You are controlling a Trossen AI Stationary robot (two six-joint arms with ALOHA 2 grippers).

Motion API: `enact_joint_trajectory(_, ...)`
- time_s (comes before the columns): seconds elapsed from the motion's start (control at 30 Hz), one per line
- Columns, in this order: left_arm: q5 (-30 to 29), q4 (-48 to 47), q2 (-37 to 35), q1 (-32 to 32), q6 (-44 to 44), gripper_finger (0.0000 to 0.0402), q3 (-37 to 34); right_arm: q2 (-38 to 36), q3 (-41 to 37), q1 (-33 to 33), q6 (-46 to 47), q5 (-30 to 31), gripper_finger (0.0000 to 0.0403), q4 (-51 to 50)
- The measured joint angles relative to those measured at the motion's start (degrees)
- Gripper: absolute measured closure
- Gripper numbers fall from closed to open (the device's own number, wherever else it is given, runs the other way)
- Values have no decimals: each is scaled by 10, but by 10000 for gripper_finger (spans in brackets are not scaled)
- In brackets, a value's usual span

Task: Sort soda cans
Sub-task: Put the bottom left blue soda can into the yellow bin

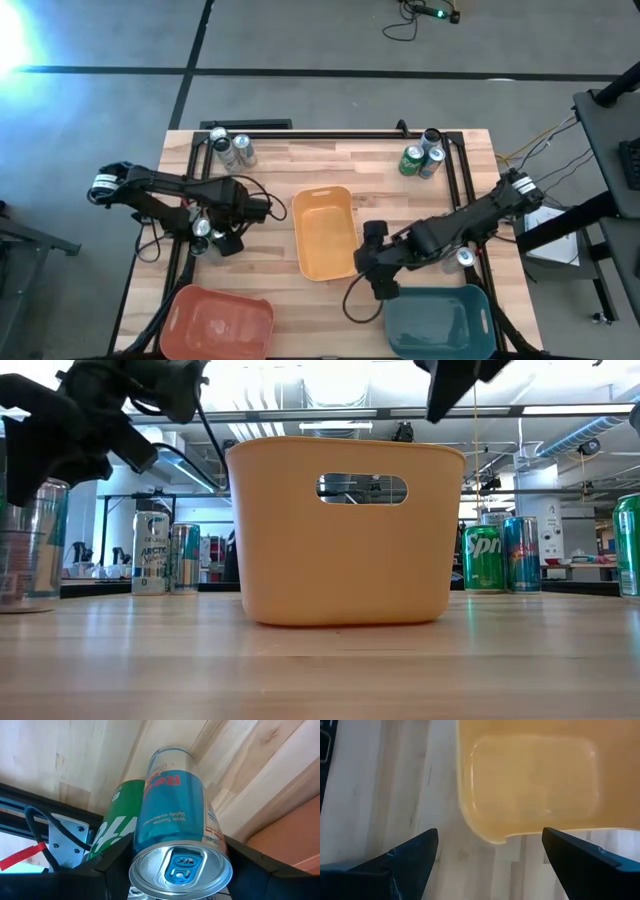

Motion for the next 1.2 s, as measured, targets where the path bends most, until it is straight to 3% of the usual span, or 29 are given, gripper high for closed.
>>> enact_joint_trajectory(0.3,0,-1,-1,0,16,113,-1,44,0,-4,7,-4,53,9)
enact_joint_trajectory(0.5,2,-1,-5,0,17,81,-1,70,0,-5,-18,-5,80,35)
enact_joint_trajectory(0.7,44,-5,-14,0,15,74,-1,79,0,-7,-23,-5,127,70)
enact_joint_trajectory(0.97,45,-20,-40,0,23,75,31,100,-1,-10,-24,-33,213,82)
enact_joint_trajectory(1.2,35,-23,-73,0,10,75,79,134,-2,-13,-30,-45,262,86)
